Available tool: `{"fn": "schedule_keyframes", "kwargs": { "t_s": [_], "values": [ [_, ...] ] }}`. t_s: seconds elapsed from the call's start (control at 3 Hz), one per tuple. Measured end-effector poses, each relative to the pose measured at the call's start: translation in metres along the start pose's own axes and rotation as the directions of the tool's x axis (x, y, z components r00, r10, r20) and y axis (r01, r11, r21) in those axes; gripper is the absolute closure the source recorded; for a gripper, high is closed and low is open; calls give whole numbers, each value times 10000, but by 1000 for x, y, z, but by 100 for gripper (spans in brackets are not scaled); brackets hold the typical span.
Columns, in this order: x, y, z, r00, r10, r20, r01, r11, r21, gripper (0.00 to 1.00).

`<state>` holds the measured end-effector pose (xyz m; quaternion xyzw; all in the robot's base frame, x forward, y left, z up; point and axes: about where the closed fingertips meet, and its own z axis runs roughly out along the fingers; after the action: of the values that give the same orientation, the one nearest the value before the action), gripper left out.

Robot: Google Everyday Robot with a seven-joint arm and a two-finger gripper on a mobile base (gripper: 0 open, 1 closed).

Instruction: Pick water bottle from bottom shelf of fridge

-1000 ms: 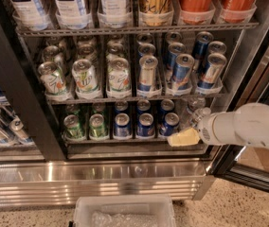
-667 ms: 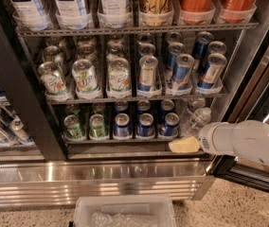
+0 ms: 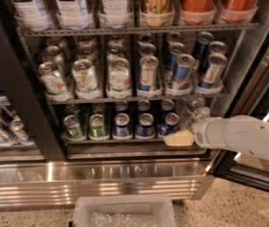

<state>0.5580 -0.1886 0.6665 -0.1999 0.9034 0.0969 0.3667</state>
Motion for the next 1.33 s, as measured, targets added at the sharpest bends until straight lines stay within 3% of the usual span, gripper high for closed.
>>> {"fn": "schedule_keyframes", "kwargs": {
  "t_s": [0.33, 0.67, 1.0, 1.33],
  "values": [
    [-2, 0, -2, 10000, 15, 6, -15, 10000, 1, 19],
    [-7, 0, -6, 10000, 34, 9, -34, 10000, -2, 26],
    [-10, 0, -9, 10000, 35, 9, -35, 10000, -1, 32],
    [-5, -12, -2, 9983, 552, 202, -557, 9981, 244, 25]
  ]
}}
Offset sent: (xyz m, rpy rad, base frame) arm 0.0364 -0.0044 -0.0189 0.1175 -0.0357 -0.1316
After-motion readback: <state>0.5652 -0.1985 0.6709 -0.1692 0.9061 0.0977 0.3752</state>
